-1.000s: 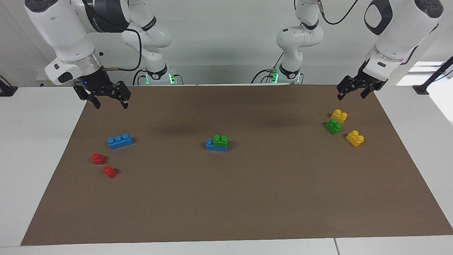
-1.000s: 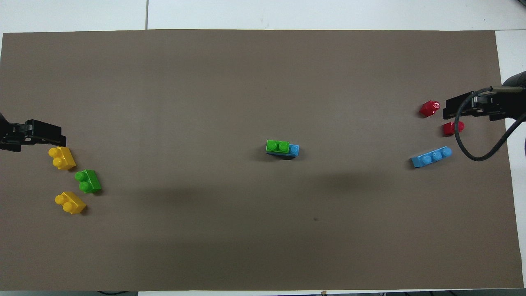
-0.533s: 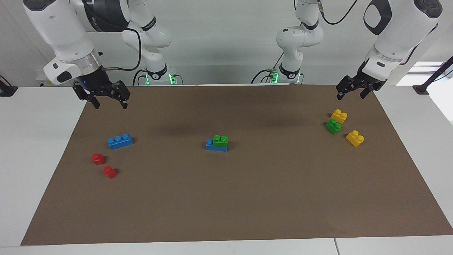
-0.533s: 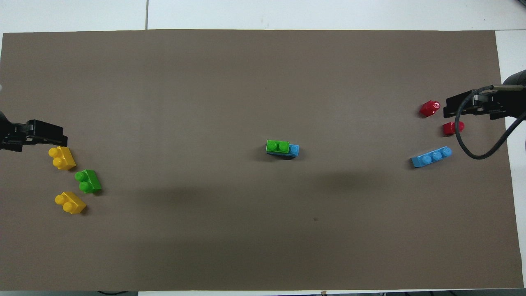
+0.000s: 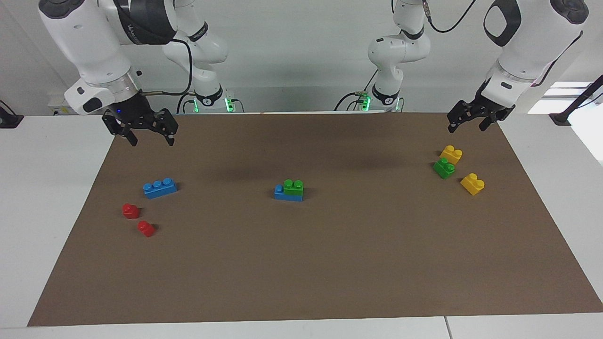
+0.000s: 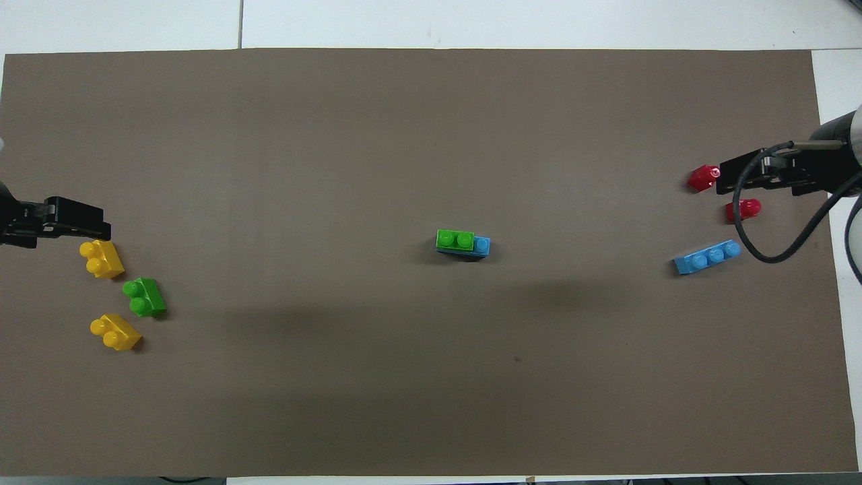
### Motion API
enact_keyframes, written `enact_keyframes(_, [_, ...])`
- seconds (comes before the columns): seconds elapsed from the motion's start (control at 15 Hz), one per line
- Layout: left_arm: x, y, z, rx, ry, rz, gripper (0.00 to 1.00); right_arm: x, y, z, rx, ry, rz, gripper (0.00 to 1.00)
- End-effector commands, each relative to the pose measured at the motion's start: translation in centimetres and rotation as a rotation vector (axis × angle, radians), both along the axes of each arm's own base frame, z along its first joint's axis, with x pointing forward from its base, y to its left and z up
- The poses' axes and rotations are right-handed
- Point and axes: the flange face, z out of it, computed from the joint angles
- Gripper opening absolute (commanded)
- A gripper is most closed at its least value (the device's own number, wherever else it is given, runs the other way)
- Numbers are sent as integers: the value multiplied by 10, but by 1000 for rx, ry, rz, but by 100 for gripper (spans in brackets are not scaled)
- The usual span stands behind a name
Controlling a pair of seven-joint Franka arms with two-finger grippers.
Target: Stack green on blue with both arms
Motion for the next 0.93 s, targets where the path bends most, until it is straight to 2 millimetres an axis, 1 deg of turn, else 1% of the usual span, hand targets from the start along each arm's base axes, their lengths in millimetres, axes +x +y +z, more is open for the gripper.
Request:
enact_keyframes(0.0, [-2, 0, 4, -9, 2, -15, 100, 2, 1, 5, -7, 2, 15, 100])
enact_keyframes(0.27, [-2, 0, 4, -9, 2, -15, 100, 0, 3, 7, -6, 5, 22, 100])
enact_keyframes(0.33, [-2, 0, 5, -7, 0, -15, 100, 0, 14, 8, -8, 3, 40, 100])
enact_keyframes(0.4, [-2, 0, 5, -9, -1, -15, 100, -1, 14, 8, -17, 3, 42, 100])
enact_keyframes(0.87, [-2, 0, 5, -7, -3, -16, 100, 0, -6, 11, -22, -1, 5, 100])
